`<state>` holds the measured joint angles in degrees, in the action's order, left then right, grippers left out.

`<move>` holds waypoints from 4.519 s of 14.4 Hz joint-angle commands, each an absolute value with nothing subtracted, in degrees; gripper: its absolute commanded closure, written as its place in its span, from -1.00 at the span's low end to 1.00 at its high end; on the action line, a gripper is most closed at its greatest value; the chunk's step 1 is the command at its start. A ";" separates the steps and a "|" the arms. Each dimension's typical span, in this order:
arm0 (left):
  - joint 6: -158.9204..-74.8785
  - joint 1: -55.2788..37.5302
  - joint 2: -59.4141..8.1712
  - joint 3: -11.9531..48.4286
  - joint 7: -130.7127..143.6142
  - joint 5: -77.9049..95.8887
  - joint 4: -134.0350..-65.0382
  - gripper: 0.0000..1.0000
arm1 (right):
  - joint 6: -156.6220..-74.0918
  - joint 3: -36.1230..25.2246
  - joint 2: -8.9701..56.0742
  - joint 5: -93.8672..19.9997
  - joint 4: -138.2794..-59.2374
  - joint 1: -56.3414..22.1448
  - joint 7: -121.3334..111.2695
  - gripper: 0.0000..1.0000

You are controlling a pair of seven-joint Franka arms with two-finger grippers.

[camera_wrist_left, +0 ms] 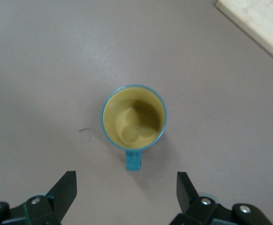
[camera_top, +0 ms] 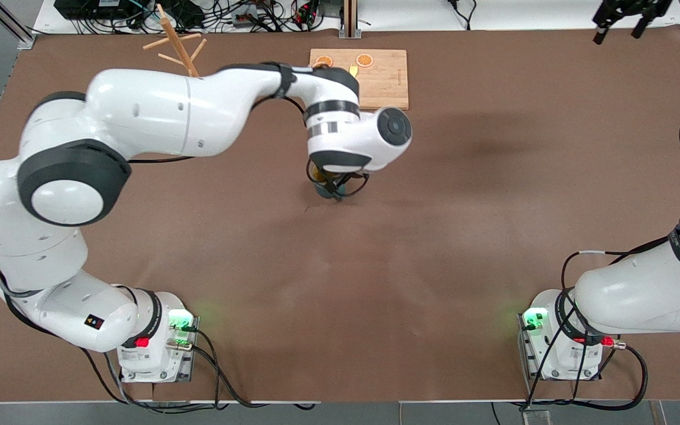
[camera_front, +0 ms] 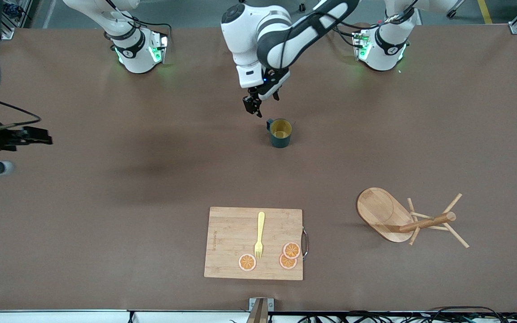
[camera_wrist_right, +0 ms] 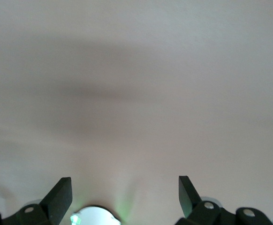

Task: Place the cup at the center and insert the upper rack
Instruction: 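Lower the left gripper beside the mug handle, then close the left gripper on the teal mug handle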

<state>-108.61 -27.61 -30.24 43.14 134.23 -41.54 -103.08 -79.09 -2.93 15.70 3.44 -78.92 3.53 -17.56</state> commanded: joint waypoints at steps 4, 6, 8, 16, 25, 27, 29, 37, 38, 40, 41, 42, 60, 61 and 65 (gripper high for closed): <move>-102.84 -45.04 -37.96 29.93 146.50 -50.35 -98.97 -0.82 | -76.90 -1.41 16.17 7.29 -73.39 3.60 -17.58 -1.00; -101.52 -53.66 -40.94 22.01 148.18 -50.54 -95.91 -0.81 | -77.17 -1.41 16.26 7.21 -73.30 3.78 -17.49 -1.00; -101.43 -58.87 -43.93 17.16 149.76 -50.45 -93.26 -0.77 | -77.26 -1.41 16.26 7.12 -73.13 3.95 -17.32 -1.00; -99.32 -61.17 -46.23 16.44 149.85 -54.93 -93.16 -0.58 | -74.98 -1.49 15.56 3.61 -73.21 3.87 -16.97 -1.00; -98.88 -61.44 -47.29 16.44 149.50 -57.74 -93.16 -0.29 | -70.58 -1.23 9.68 3.43 -74.09 4.31 -11.44 -1.00; -98.88 -61.44 -47.20 16.44 149.41 -57.74 -93.08 -0.21 | -69.87 -1.14 8.53 3.34 -74.18 4.39 -10.72 -1.00; -98.88 -61.44 -47.20 16.44 149.41 -57.74 -92.81 -0.14 | -69.96 -1.23 6.87 1.59 -75.31 4.48 -10.64 -1.00; -98.09 -61.35 -47.20 16.35 149.33 -57.57 -92.81 0.01 | -69.79 -1.41 3.25 -2.02 -78.40 5.98 -9.06 -1.00; -98.00 -61.35 -47.20 16.26 149.33 -57.57 -92.81 0.03 | -69.79 -1.32 3.25 -1.93 -78.40 5.80 -8.18 -1.00; -97.65 -61.26 -47.20 16.17 149.33 -57.39 -92.81 0.05 | -69.70 -1.14 3.25 -1.93 -78.40 5.71 -7.82 -1.00; -97.65 -61.26 -47.20 16.17 149.33 -57.39 -92.81 0.05 | -69.70 -1.14 3.16 -1.76 -78.40 5.45 -7.91 -1.00; -97.65 -61.17 -47.20 16.17 149.33 -57.39 -92.81 0.05 | -69.78 -1.14 2.73 -1.32 -78.40 4.41 -7.91 -1.00; -94.58 -58.89 -44.92 15.38 143.81 -54.24 -89.57 0.98 | -70.31 2.73 -6.33 -0.53 -86.04 3.51 -3.16 -1.00; -93.96 -58.71 -44.65 15.38 142.14 -52.49 -87.99 0.98 | -70.40 2.12 -6.33 -0.61 -86.04 4.04 -3.43 -1.00; -94.22 -54.94 -39.65 15.91 136.77 -48.00 -86.93 0.98 | -70.49 0.35 -6.33 -0.62 -86.04 3.87 -7.03 -1.00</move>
<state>-95.07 -56.60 -42.98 15.42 139.78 -50.72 -86.82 -69.53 0.65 -4.69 -0.92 -83.93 3.59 -5.74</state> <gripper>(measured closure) 0.789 0.000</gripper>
